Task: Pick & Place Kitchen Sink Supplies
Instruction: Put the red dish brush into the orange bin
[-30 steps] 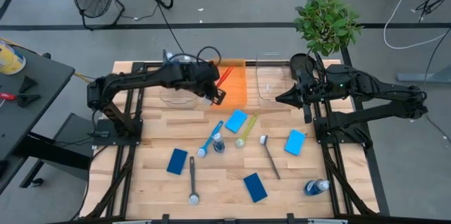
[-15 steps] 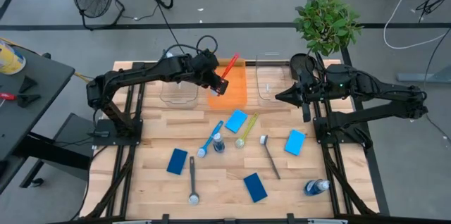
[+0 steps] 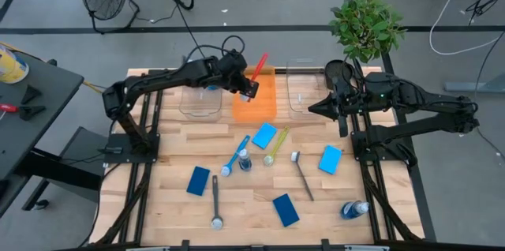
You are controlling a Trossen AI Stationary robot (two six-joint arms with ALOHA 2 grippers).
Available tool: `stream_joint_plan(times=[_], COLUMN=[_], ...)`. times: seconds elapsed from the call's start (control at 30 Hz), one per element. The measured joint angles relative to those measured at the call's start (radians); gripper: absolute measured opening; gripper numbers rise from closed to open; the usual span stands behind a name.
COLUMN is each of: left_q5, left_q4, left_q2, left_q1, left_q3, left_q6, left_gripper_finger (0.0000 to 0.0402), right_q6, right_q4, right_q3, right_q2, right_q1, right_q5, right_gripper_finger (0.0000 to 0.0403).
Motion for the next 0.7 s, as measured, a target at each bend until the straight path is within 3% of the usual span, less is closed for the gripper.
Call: stream_joint_plan(times=[0.7], left_q5=[0.06], left_q4=[0.082], left_q2=[0.174], left_q1=[0.029], left_q3=[0.0], left_q6=[0.012], left_gripper_finger=[0.006], right_q6=[0.0], right_q4=[0.0], right_q3=[0.0], right_q2=[0.0], right_q1=[0.0], right_q5=[0.0], right_gripper_finger=[0.0006])
